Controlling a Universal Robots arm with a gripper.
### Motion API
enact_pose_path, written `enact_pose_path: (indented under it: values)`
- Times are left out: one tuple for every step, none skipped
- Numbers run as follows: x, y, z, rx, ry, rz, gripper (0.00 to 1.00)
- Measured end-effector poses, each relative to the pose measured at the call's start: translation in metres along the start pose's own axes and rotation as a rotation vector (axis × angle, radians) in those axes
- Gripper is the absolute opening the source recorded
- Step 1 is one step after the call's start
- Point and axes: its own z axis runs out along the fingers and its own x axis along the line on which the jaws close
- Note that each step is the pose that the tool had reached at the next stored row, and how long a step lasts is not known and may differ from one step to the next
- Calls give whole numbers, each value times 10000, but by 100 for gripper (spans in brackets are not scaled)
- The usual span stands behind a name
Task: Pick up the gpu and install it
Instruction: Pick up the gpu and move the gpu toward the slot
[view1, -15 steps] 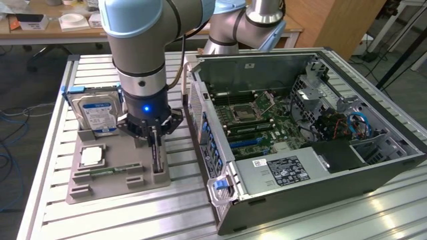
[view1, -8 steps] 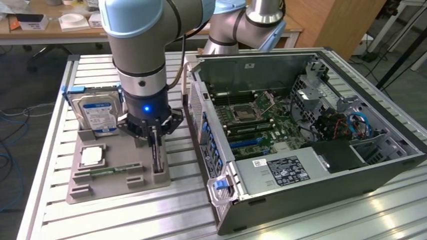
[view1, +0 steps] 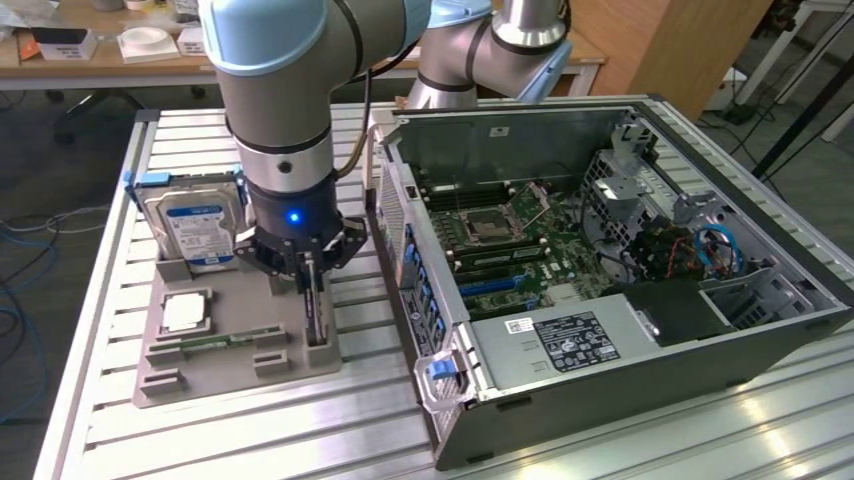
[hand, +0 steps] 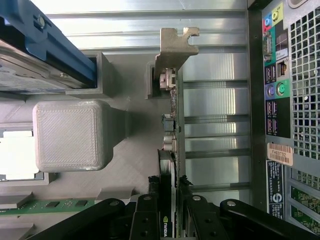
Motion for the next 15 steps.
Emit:
enact_pose_path:
  values:
    - [0, 0, 0, 0, 0, 0, 26]
    - [0, 0, 0, 0, 0, 0, 26]
    - [0, 0, 0, 0, 0, 0, 26]
    - [0, 0, 0, 0, 0, 0, 26]
    - [0, 0, 0, 0, 0, 0, 26]
    - [-1, 0, -1, -1, -1, 0, 26]
    - [-1, 1, -3, -2, -3, 0, 26]
    - [-1, 1, -7, 0, -1, 0, 26]
    - [-1, 0, -13, 2, 1, 0, 26]
    - [-1, 1, -19, 0, 0, 0, 26]
    - [-1, 1, -28, 0, 0, 0, 26]
    - [-1, 2, -40, 0, 0, 0, 26]
    - [-2, 2, -54, 0, 0, 0, 26]
    - [-2, 3, -67, 1, 0, -1, 26]
    - [-2, 4, -82, 0, 0, 0, 26]
